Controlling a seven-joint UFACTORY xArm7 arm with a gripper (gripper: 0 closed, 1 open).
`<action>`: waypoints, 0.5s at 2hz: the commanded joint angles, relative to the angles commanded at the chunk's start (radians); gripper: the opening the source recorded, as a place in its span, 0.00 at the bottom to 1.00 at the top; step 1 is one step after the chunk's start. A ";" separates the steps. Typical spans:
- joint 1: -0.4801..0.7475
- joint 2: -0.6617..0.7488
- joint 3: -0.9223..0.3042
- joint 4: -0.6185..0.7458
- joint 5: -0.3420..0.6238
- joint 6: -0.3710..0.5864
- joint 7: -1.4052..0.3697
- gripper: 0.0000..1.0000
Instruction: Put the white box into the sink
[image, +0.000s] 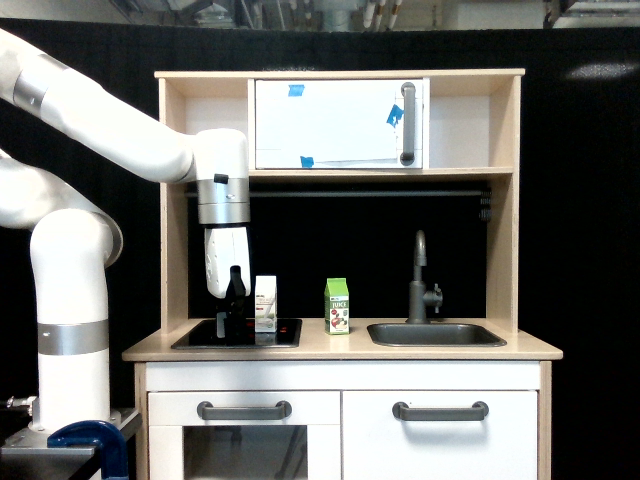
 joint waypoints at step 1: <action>0.157 0.176 -0.015 0.126 0.006 -0.067 -0.207 1.00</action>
